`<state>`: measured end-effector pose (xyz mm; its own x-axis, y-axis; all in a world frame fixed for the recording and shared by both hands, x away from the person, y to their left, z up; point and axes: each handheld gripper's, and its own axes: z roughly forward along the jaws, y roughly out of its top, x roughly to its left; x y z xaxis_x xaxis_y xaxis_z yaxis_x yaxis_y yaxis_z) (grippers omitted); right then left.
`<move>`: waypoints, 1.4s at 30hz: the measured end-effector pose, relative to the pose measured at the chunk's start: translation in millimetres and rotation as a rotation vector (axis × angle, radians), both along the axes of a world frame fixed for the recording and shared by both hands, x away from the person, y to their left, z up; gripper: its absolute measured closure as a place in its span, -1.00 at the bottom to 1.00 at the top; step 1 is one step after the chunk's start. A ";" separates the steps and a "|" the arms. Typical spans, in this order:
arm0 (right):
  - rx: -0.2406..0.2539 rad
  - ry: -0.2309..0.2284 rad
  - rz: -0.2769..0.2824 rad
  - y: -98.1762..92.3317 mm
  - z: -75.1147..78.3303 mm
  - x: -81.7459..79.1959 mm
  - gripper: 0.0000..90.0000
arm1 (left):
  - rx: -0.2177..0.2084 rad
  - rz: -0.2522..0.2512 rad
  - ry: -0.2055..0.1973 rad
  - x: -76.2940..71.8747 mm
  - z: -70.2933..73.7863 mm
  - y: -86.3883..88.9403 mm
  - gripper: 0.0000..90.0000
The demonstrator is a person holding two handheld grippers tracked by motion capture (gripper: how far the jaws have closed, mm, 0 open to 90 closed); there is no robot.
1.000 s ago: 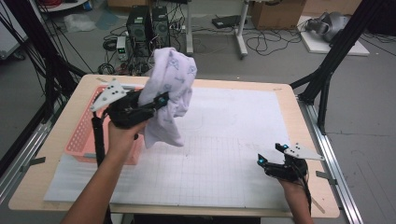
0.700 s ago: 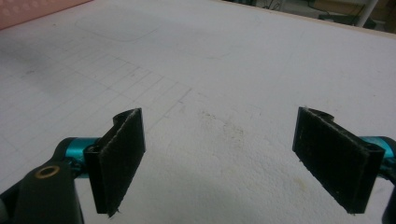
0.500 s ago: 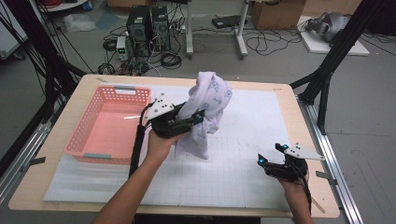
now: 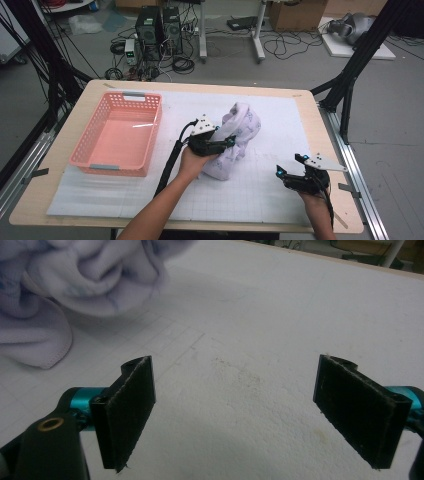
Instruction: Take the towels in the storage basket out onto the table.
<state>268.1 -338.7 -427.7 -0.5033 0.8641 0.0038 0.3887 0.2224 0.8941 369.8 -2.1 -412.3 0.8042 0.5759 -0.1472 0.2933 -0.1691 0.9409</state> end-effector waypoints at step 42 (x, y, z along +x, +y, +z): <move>0.003 0.033 -0.016 1.7 -5.2 0.6 -0.65 | -0.015 0.116 -0.034 -56.3 -11.4 109.6 -0.61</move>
<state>268.7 -337.0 -432.9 -0.4892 0.8719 0.0227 0.4213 0.2135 0.8814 313.5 107.5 -423.6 0.7371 0.6631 -0.1304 0.2778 -0.1213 0.9530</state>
